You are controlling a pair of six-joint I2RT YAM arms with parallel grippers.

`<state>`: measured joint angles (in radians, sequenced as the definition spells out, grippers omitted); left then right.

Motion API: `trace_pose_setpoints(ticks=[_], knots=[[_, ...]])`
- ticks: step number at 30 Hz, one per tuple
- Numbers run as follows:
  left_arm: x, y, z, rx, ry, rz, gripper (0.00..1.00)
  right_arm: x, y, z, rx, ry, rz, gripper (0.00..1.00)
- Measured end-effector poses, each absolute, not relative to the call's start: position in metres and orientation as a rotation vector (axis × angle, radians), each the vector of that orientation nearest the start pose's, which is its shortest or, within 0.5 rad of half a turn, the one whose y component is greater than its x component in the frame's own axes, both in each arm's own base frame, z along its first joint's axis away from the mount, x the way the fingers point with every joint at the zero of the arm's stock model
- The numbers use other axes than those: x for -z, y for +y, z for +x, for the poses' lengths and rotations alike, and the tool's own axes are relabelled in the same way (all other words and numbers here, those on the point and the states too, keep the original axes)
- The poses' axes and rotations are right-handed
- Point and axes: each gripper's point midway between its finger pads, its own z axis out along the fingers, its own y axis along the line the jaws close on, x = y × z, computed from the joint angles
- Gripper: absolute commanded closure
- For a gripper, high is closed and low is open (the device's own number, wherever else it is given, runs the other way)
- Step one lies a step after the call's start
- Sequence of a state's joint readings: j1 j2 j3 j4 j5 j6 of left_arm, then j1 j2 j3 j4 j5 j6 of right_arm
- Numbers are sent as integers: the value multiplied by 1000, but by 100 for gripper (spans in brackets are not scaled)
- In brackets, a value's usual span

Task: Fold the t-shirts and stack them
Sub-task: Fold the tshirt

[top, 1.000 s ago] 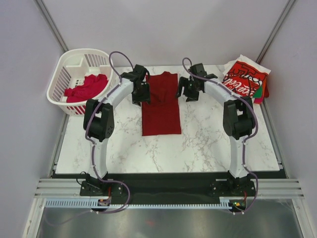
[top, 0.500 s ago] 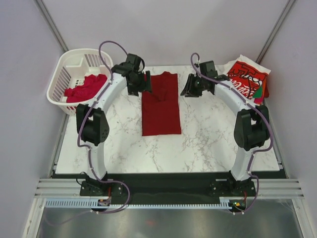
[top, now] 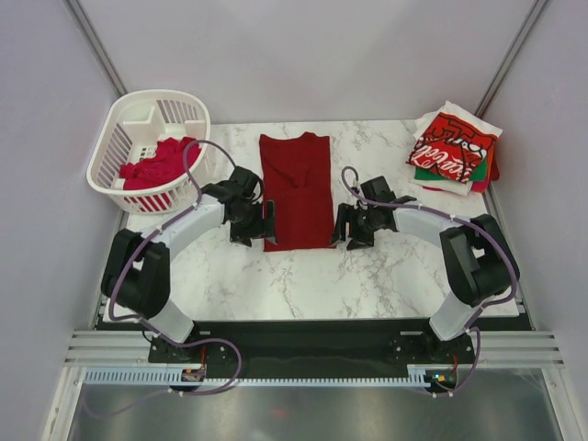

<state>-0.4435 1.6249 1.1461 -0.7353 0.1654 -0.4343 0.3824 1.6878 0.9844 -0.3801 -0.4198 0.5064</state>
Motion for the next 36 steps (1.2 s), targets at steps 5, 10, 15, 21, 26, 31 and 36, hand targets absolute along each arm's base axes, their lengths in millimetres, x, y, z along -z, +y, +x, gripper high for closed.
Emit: trace_pose_setpoints(ticks=[5, 10, 15, 21, 26, 31, 36], knots=[[-74, -183, 271, 474, 2820, 39, 19, -29, 217, 275, -845, 2791, 28, 32], [-69, -181, 264, 488, 2818, 34, 19, -29, 223, 282, -889, 2736, 38, 39], [-69, -179, 259, 494, 2808, 32, 20, -25, 229, 289, -935, 2696, 60, 51], [-64, -177, 255, 492, 2817, 22, 20, -23, 232, 292, -963, 2663, 72, 65], [-60, -177, 253, 493, 2819, 1, 20, -15, 229, 291, -943, 2668, 91, 100], [-58, -177, 249, 535, 2768, -11, 11, -15, 230, 291, -947, 2665, 93, 100], [-51, -180, 254, 566, 2718, -31, 24, -15, 230, 291, -951, 2665, 90, 100]])
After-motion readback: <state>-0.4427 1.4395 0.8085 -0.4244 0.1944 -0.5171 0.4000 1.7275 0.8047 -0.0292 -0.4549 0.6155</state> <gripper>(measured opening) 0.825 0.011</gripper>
